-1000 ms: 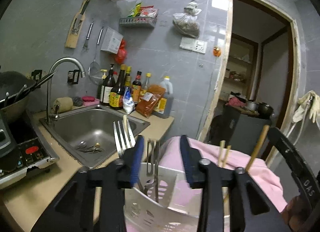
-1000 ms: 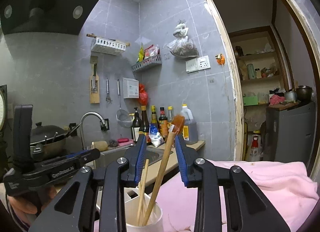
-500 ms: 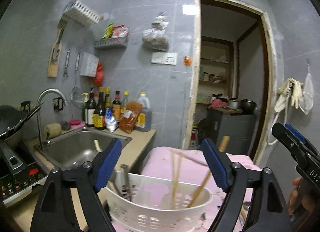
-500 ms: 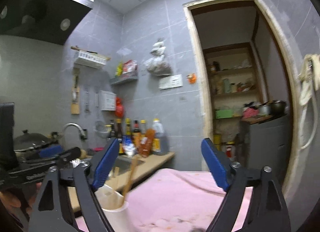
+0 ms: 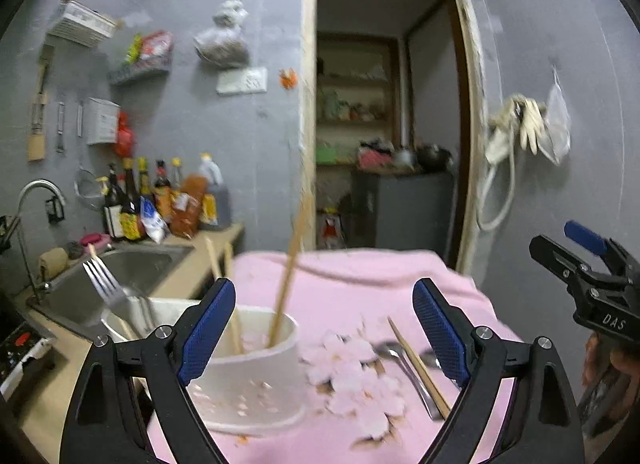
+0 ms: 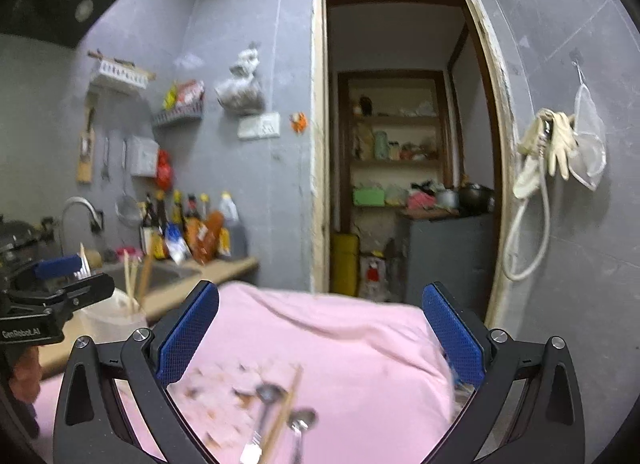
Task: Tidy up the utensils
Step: 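Move both tools back over the remaining spoons and chopsticks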
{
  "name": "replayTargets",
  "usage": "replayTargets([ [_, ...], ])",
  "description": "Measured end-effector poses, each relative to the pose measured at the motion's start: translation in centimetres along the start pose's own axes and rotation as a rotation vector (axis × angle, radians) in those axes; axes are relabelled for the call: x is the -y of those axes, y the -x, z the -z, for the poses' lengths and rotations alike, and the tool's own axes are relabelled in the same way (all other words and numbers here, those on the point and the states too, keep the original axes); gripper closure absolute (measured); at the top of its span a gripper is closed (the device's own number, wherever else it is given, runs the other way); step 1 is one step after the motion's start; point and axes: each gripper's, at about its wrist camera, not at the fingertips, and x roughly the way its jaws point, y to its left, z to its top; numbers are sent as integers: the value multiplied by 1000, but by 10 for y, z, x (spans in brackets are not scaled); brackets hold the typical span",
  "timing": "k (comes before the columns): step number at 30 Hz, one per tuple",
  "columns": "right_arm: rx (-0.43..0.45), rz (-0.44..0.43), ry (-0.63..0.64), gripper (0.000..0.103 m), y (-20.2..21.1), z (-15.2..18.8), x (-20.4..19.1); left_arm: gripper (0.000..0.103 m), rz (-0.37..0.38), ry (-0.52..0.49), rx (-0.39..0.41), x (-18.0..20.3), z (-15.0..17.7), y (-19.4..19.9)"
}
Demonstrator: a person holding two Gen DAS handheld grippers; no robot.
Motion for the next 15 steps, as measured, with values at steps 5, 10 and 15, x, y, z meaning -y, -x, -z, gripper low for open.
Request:
replayTargets([
  [5,-112,20,25,0,-2,22,17,16,21,-63,-101,23,18,-19],
  [10,-267,8,108,0,-11,47,23,16,55,-117,-239,44,45,-43],
  [15,-397,-26,127,1,-23,69,25,16,82,-108,-363,54,64,-69],
])
